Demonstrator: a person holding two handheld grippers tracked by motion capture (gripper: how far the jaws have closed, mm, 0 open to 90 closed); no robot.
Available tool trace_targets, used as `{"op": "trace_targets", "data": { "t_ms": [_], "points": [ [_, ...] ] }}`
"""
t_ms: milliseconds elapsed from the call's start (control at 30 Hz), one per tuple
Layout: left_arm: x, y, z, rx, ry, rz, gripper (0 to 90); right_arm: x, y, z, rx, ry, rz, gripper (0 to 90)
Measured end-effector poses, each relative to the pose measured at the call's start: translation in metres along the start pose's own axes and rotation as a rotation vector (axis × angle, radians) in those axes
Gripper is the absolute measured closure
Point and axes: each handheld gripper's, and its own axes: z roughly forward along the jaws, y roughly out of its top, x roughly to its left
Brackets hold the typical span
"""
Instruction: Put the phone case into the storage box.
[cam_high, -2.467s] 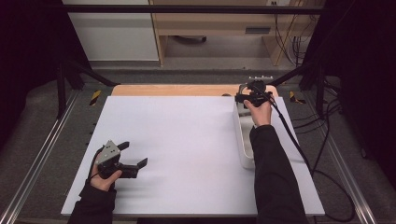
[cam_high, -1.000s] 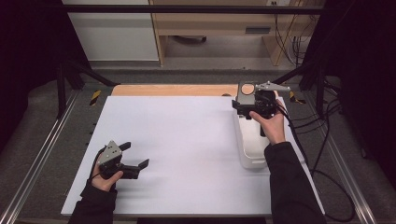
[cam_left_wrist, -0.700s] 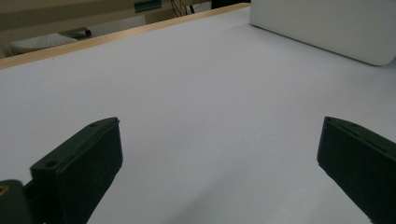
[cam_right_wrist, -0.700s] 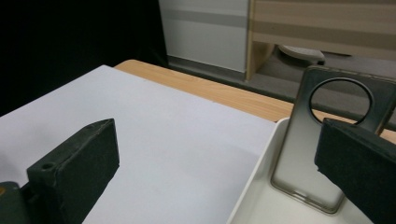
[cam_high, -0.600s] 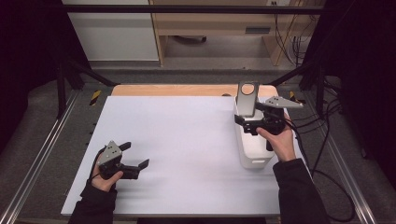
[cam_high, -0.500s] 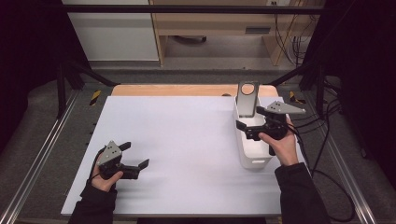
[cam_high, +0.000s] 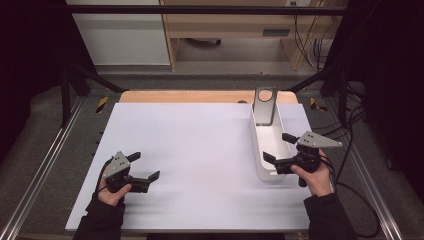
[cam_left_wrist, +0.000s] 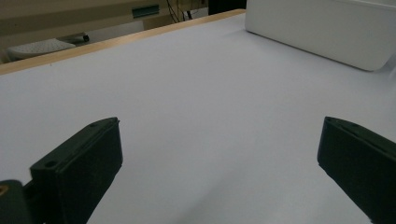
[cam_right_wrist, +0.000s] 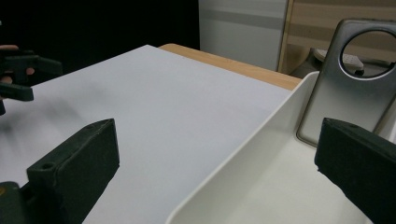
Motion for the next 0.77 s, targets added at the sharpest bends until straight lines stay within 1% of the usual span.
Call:
{"op": "trace_targets", "data": {
  "t_ms": [133,233,267,400,567,767],
  "points": [
    [-0.001,0.000,0.000,-0.005,-0.005,0.001,0.0,-0.005,-0.011,-0.010,-0.012,-0.007,0.017,0.4],
    [-0.001,0.001,-0.001,-0.006,-0.008,0.003,0.0,-0.009,-0.020,-0.016,-0.015,-0.010,0.018,0.4],
    [-0.002,0.001,-0.001,-0.009,-0.009,0.003,0.0,-0.010,-0.023,-0.018,-0.012,-0.010,0.013,0.4],
    [-0.002,0.001,-0.001,-0.015,-0.011,0.004,0.0,-0.013,-0.033,-0.024,-0.005,-0.021,0.017,0.4],
    [-0.003,0.002,-0.003,-0.024,-0.018,0.007,0.0,-0.016,-0.042,-0.029,0.000,-0.020,0.013,0.4],
    [-0.004,0.003,-0.003,-0.026,-0.024,0.011,0.0,-0.020,-0.048,-0.029,0.003,-0.030,0.019,0.4]
  ]
}}
